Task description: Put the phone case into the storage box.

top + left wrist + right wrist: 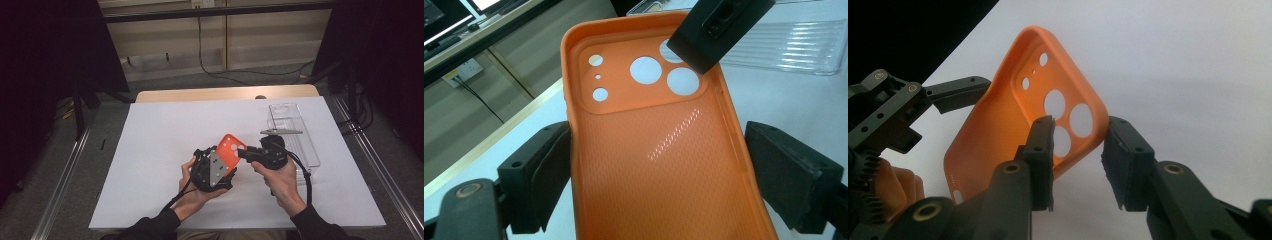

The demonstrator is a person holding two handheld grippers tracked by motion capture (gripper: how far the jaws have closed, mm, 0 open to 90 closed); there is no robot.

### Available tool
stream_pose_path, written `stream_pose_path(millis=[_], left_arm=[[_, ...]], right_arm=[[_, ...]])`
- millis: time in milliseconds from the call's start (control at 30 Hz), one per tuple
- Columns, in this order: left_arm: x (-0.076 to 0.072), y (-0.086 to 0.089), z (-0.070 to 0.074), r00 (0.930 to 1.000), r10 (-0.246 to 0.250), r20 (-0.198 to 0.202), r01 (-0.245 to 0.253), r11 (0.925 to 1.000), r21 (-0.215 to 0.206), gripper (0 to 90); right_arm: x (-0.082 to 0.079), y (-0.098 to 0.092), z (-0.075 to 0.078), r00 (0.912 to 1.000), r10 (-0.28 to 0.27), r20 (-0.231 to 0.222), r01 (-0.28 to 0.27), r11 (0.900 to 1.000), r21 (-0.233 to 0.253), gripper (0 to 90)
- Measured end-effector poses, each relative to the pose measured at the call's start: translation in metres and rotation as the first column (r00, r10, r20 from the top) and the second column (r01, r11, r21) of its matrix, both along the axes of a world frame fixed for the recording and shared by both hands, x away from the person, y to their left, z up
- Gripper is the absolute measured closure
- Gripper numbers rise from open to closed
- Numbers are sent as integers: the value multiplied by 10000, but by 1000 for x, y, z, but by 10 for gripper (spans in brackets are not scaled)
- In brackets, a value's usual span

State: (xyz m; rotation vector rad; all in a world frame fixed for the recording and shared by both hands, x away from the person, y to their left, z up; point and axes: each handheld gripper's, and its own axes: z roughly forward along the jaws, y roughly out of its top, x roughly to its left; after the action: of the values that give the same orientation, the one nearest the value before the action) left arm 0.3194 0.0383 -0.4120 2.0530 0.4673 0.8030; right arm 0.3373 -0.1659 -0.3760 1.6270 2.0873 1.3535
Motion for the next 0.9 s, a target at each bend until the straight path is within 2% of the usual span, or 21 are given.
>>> stream_pose_path(millis=[167, 300, 600, 667, 900], left_arm=[[0, 0, 0, 9999, 76, 72, -76, 10000, 42, 140], [-1, -1, -1, 9999, 108, 132, -108, 9999, 21, 141], [-1, -2, -2, 9998, 86, 163, -87, 9999, 79, 141], [-1, -2, -2, 9998, 84, 184, -85, 9999, 79, 140], [0, -2, -3, 9998, 113, 169, -115, 9999, 115, 140]], right_arm=[[0, 1, -1, 9993, -328, -156, 331, 9992, 215, 701], [2, 0, -2, 9969, -571, -534, 600, 9967, 551, 717], [4, -1, -6, 9881, -844, -1284, 969, 9908, 942, 722], [3, 0, -6, 9880, -942, -1222, 1055, 9905, 888, 724], [4, 1, -7, 9848, -1015, -1409, 1189, 9855, 1211, 756]])
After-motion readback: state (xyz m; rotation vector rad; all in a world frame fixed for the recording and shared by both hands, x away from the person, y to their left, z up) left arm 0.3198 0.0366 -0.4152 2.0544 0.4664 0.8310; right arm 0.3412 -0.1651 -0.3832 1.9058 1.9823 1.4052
